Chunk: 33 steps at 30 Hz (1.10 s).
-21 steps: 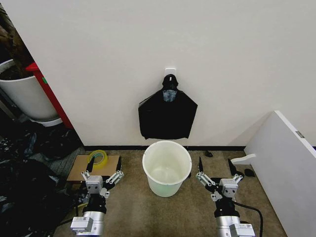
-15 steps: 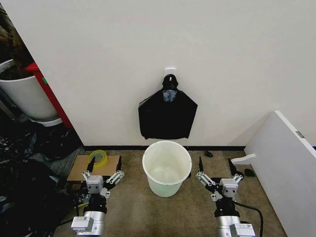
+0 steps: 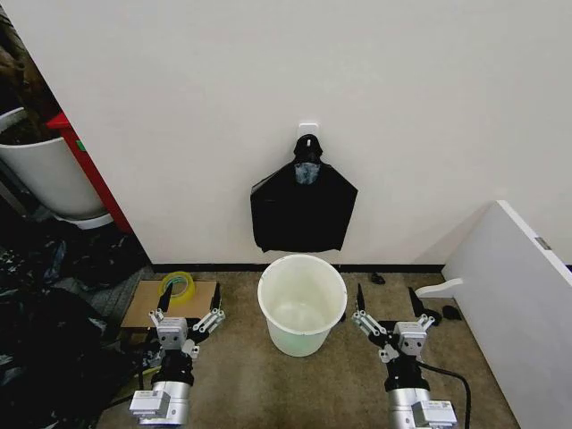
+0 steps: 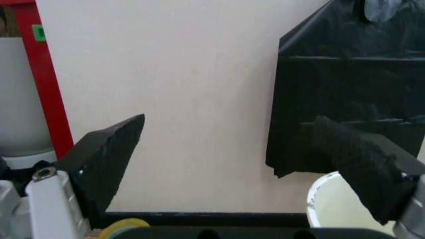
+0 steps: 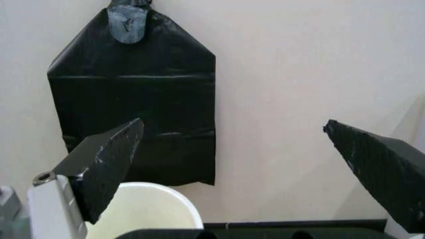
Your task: Place the garbage bag over the trash bin.
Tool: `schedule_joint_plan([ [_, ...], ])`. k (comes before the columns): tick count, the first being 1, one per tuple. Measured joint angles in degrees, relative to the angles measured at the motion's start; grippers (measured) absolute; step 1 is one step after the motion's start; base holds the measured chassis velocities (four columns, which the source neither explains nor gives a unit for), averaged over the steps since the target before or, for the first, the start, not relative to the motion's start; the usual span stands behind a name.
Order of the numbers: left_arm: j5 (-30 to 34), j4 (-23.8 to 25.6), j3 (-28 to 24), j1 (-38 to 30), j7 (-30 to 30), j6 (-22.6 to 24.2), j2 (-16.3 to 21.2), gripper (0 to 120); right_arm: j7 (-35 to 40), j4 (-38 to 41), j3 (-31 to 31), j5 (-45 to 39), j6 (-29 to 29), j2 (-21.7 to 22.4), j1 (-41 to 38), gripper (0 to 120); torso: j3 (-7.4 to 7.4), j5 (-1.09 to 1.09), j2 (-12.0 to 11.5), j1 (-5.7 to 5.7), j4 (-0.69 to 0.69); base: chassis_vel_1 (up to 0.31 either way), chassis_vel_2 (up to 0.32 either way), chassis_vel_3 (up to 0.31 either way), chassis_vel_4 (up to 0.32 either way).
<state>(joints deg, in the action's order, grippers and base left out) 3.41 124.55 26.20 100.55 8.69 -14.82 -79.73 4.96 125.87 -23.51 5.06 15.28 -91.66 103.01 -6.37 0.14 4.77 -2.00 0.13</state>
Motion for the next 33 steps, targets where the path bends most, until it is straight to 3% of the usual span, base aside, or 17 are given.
schedule_joint_plan([
  [5,0.0,-0.4,0.1,0.0,0.0,-0.2,0.1,100,-1.2,0.0,1.3,-8.2,-3.3,1.8,-2.9,100,0.0,0.0,0.0,0.0,0.0,0.0,0.0,0.0,0.0],
  [8,0.1,-0.8,0.0,-0.3,-0.1,-0.2,0.9,100,-2.7,-1.8,1.8,-19.1,-6.5,3.7,-8.4,100,0.0,0.0,0.0,0.0,-0.01,0.0,0.0,0.0,0.0],
  [13,0.8,-1.5,-0.4,-0.8,-0.2,-0.2,1.7,100,-3.7,-3.2,1.8,-28.8,-9.2,5.0,-12.9,100,0.0,-0.01,0.0,0.0,-0.01,0.0,0.0,0.0,0.0],
  [16,1.2,-2.1,-0.1,-0.8,-0.3,-0.6,1.9,100,-5.8,-4.7,2.1,-49.7,-15.7,8.2,-21.0,100,-0.01,0.0,0.0,0.0,-0.01,0.0,0.0,0.0,0.0],
  [17,1.2,-2.1,-0.1,-0.8,-0.3,-0.6,1.9,100,-5.8,-4.7,2.1,-49.7,-15.7,8.2,-21.0,100,-0.01,0.0,0.0,0.0,-0.01,0.0,0.0,0.0,0.0],
  [19,1.2,-2.2,0.2,-0.5,-0.3,-0.9,1.6,100,-7.5,-6.7,2.5,-58.9,-18.3,9.6,-25.7,100,-0.01,-0.01,0.0,0.0,0.0,0.0,0.0,0.0,0.0],
  [27,0.4,-2.5,0.8,0.0,-0.3,-1.1,0.2,100,-12.2,-14.6,4.9,-73.0,-22.4,8.4,-39.9,100,-0.01,0.0,0.0,-0.01,-0.01,0.0,0.0,0.0,0.0],
  [33,-0.1,-2.5,1.0,0.8,-0.2,-1.5,-0.2,100,-14.1,-21.2,6.1,-75.8,-23.0,5.7,-46.2,100,-0.01,0.01,0.0,-0.01,-0.01,0.0,0.0,0.0,0.0],
])
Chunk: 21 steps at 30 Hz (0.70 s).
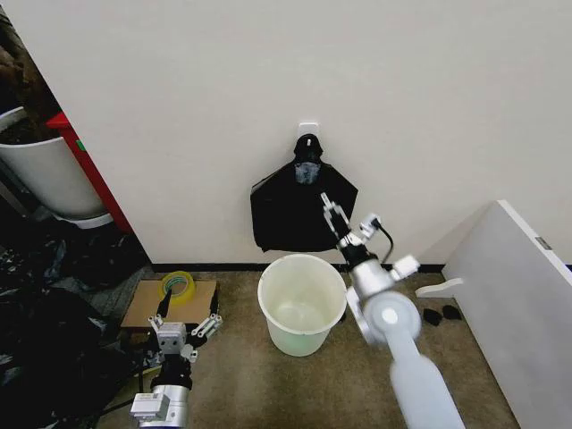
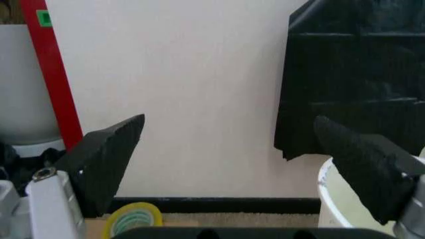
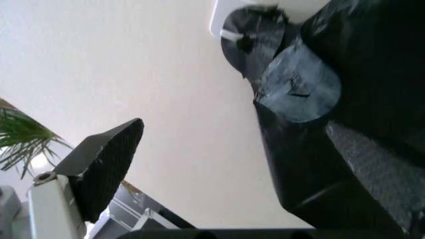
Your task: Place the garbage bag over the trash bin.
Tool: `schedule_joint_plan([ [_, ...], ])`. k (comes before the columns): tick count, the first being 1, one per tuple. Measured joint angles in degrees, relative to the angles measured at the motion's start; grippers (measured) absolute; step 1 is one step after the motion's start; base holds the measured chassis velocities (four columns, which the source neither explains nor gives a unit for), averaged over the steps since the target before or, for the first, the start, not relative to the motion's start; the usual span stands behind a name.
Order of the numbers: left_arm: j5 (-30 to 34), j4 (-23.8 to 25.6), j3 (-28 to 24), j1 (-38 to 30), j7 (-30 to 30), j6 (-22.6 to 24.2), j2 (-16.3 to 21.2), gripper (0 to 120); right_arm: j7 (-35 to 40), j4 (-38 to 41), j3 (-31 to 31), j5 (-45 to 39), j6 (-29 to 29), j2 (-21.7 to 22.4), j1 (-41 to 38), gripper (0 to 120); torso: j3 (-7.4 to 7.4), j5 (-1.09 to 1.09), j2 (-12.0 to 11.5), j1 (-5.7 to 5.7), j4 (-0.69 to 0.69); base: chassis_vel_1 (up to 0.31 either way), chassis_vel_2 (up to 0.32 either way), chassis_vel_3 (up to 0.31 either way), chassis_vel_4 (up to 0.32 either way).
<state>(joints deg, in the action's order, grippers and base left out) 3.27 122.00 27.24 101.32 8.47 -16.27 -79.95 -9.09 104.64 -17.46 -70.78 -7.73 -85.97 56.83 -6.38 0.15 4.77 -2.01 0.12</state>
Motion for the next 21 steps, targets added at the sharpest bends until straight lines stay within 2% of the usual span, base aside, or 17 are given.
schedule_joint_plan([
  [7,0.4,0.3,0.3,0.5,0.1,0.0,-0.2,100,-2.7,-7.0,0.8,2.6,0.2,-2.0,-4.5,100,0.0,0.0,0.0,0.0,0.0,0.0,0.0,0.0,0.0],
  [13,0.7,0.3,0.3,0.4,0.2,0.2,-0.4,100,-3.0,-9.7,0.5,3.1,0.6,-2.0,-6.6,99,0.01,0.0,0.0,0.0,0.01,0.0,0.0,0.0,0.0],
  [17,1.4,0.6,0.2,0.2,0.2,0.5,-0.4,100,-3.7,-11.9,-0.1,4.9,1.1,-2.0,-7.6,88,0.0,0.0,0.0,0.0,0.01,0.0,0.0,0.0,0.0],
  [21,1.6,1.0,0.3,0.1,0.2,0.6,-0.4,100,-3.8,-13.2,-0.4,5.7,1.5,-2.2,-8.3,86,0.01,-0.01,0.0,0.0,0.01,0.0,0.0,0.0,0.0],
])
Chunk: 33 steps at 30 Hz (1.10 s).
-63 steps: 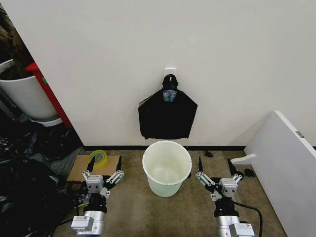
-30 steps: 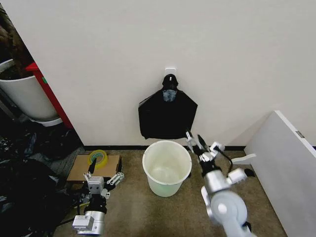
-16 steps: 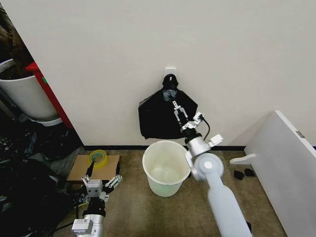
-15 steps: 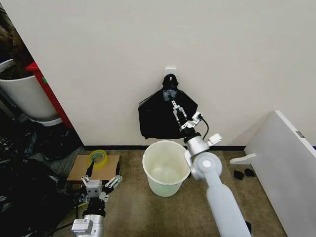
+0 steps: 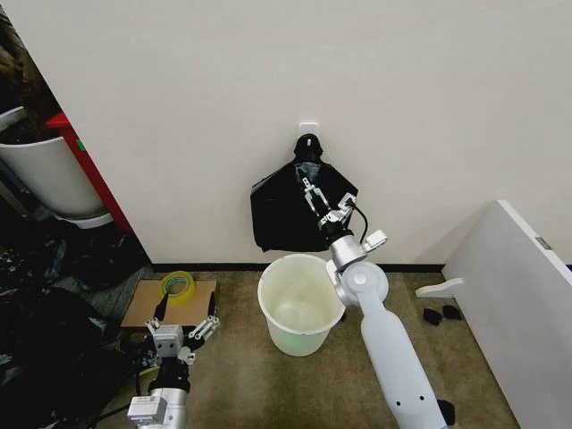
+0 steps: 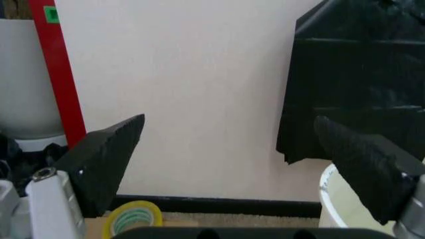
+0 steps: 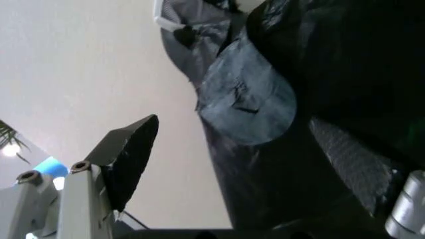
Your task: Place the garbage bag over the trash bin.
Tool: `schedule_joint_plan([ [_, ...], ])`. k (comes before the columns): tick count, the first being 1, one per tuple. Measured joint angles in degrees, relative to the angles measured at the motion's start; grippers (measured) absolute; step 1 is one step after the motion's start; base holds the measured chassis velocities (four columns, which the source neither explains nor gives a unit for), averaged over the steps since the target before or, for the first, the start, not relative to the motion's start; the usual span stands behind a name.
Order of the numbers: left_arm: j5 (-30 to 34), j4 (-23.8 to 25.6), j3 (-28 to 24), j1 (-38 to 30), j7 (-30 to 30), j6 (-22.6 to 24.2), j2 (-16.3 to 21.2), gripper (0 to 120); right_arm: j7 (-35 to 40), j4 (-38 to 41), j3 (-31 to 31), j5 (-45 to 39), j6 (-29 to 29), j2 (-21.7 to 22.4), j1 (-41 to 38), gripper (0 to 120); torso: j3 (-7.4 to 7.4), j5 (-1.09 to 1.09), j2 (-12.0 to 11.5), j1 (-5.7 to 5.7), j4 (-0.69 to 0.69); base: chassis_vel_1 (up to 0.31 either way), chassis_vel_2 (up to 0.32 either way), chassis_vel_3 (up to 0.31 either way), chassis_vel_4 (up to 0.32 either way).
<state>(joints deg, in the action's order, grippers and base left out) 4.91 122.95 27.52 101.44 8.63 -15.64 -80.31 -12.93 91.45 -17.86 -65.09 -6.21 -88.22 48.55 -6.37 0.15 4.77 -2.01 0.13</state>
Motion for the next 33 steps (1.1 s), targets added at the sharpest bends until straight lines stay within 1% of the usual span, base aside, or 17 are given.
schedule_joint_plan([
  [4,0.1,0.3,0.1,0.0,0.0,0.0,0.0,100,0.0,-0.6,-0.4,0.1,0.1,-0.1,-0.6,86,0.0,0.0,0.0,0.0,0.0,0.0,0.0,0.0,0.0],
  [6,0.1,0.5,0.1,0.2,0.1,0.0,0.0,100,-0.1,-0.5,-0.7,0.1,0.2,-0.3,-0.7,77,0.0,0.0,0.0,0.0,0.0,0.0,0.0,0.0,0.0],
  [7,0.1,0.5,0.1,0.2,0.1,0.0,0.0,100,-0.1,-0.5,-0.7,0.1,0.2,-0.3,-0.7,77,0.0,0.0,0.0,0.0,0.0,0.0,0.0,0.0,0.0],
  [10,0.1,0.5,0.0,0.2,0.1,0.0,0.0,100,-0.2,0.1,-0.7,0.1,0.1,-0.6,-0.7,61,0.0,0.0,0.0,0.0,0.0,0.0,0.0,0.0,0.0],
  [11,0.1,0.5,0.0,0.1,0.1,0.0,0.0,100,-0.2,0.1,-0.7,0.1,0.1,-0.7,-0.7,58,0.0,0.0,0.0,0.0,0.0,0.0,0.0,0.0,0.0],
  [12,0.1,0.5,0.0,0.1,0.1,0.0,0.0,100,-0.2,0.1,-0.7,0.1,0.1,-0.7,-0.7,58,0.0,0.0,0.0,0.0,0.0,0.0,0.0,0.0,0.0],
  [15,-0.1,0.5,-0.1,0.1,0.1,0.0,0.0,100,-0.2,0.2,-0.6,0.2,0.1,-0.7,-0.7,43,0.0,0.0,0.0,0.0,0.0,0.0,0.0,0.0,0.0],
  [16,-0.1,0.5,-0.1,0.1,0.1,0.0,0.0,100,-0.2,0.2,-0.6,0.2,0.1,-0.7,-0.7,43,0.0,0.0,0.0,0.0,0.0,0.0,0.0,0.0,0.0],
  [18,-0.1,0.5,-0.1,0.1,0.2,-0.1,0.0,100,-0.2,0.2,-0.7,0.2,0.2,-0.7,-0.8,32,0.0,0.0,0.0,0.01,0.0,0.0,0.0,0.0,0.0],
  [20,-0.1,0.5,-0.1,0.1,0.2,-0.1,0.0,100,-0.2,0.2,-0.8,0.2,0.2,-0.7,-0.8,28,0.0,0.0,0.0,0.01,0.0,0.0,0.0,0.0,0.0],
  [21,-0.1,0.5,-0.1,0.1,0.2,-0.1,0.0,100,-0.2,0.2,-0.8,0.2,0.2,-0.7,-0.8,28,0.0,0.0,0.0,0.01,0.0,0.0,0.0,0.0,0.0],
  [22,-0.1,0.5,-0.1,0.1,0.2,-0.1,0.0,100,-0.2,0.2,-0.8,0.2,0.2,-0.7,-0.8,23,0.0,0.0,0.0,0.01,0.0,0.0,0.0,0.0,0.0],
  [23,-0.1,0.5,0.0,0.1,0.2,-0.1,0.0,100,-0.2,0.2,-0.8,0.2,0.2,-0.7,-0.8,22,0.0,0.0,0.0,0.01,0.0,0.0,0.0,0.0,0.0],
  [25,-0.1,0.5,-0.1,0.1,0.2,-0.1,0.0,100,-0.1,0.3,-0.9,0.2,0.2,-0.7,-0.8,6,0.0,0.0,0.0,0.01,0.0,0.0,0.0,0.0,0.0],
  [26,-0.1,0.5,-0.1,0.1,0.2,-0.1,0.0,100,-0.1,0.3,-0.9,0.2,0.2,-0.7,-0.8,6,0.0,0.0,0.0,0.01,0.0,0.0,0.0,0.0,0.0],
  [28,-0.1,0.4,-0.1,0.0,0.3,-0.1,0.0,100,0.1,0.4,-1.0,0.2,0.3,-0.7,-0.7,0,0.0,0.0,0.0,0.01,0.0,0.0,0.0,0.0,0.0],
  [33,-0.2,0.4,-0.3,-0.2,0.3,-0.2,-0.1,100,0.9,0.8,-0.8,1.3,0.6,-0.1,-0.4,0,0.0,0.0,0.0,0.01,0.0,0.0,0.0,0.0,0.0],
])
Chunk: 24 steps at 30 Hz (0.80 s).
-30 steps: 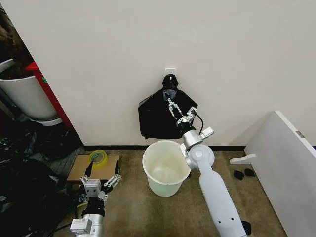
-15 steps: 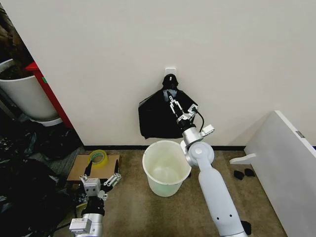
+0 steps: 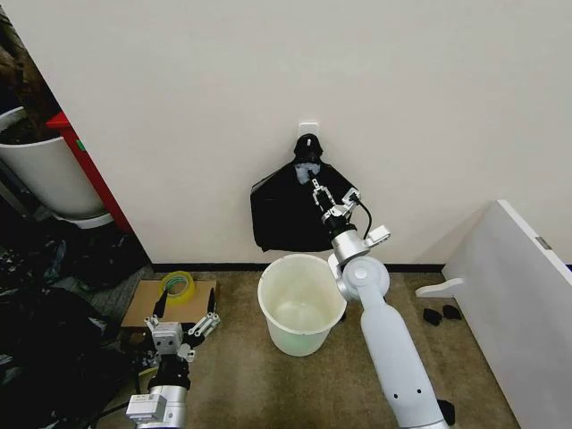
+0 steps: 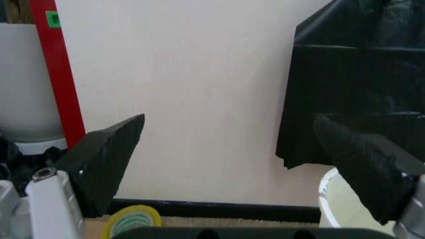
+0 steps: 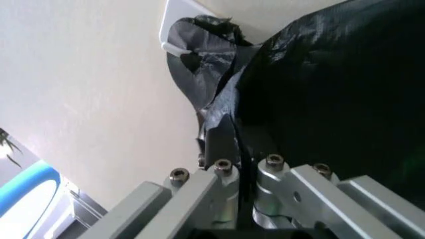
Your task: Place the garbage bag over the trash bin.
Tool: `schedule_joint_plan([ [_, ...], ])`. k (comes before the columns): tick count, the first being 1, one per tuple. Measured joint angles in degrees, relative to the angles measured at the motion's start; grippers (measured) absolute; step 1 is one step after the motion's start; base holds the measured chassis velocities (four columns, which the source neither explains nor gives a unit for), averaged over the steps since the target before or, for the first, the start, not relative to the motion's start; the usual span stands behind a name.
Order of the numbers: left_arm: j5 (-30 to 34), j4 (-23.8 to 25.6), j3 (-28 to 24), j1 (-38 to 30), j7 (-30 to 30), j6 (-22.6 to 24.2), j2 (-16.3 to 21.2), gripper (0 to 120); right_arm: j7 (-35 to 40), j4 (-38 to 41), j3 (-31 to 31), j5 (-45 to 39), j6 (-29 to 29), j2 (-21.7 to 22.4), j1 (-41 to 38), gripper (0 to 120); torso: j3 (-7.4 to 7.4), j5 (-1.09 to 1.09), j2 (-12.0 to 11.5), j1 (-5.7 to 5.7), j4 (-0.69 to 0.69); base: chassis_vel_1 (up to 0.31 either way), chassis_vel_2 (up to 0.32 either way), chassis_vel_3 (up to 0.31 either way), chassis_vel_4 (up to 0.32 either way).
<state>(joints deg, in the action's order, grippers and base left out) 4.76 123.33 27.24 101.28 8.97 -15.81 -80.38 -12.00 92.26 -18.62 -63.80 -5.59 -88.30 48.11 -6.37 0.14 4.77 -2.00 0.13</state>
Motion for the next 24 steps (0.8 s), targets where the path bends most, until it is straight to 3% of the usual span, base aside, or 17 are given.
schedule_joint_plan([
  [4,0.0,-0.3,-0.1,-0.2,0.0,0.0,0.1,100,0.2,1.6,0.1,1.9,0.2,1.1,1.8,0,0.0,0.0,0.0,0.0,0.0,0.0,0.0,0.0,0.0],
  [10,0.1,-1.0,-0.7,-1.3,0.1,0.0,0.1,100,-1.6,6.9,1.7,19.5,2.1,4.5,10.2,0,0.0,0.0,0.0,0.0,0.01,0.0,0.0,0.0,0.0],
  [14,0.1,-1.2,-0.9,-1.5,0.1,0.1,0.1,100,-2.5,9.5,2.6,26.0,4.7,6.1,14.9,0,0.0,-0.01,0.0,0.0,0.0,0.0,0.0,0.0,0.0],
  [24,0.0,-1.4,-1.0,-1.4,0.1,-0.1,0.1,100,-3.9,17.1,2.9,36.1,10.2,9.2,27.5,0,0.01,0.0,0.0,0.0,0.0,0.0,0.0,0.0,0.0],
])
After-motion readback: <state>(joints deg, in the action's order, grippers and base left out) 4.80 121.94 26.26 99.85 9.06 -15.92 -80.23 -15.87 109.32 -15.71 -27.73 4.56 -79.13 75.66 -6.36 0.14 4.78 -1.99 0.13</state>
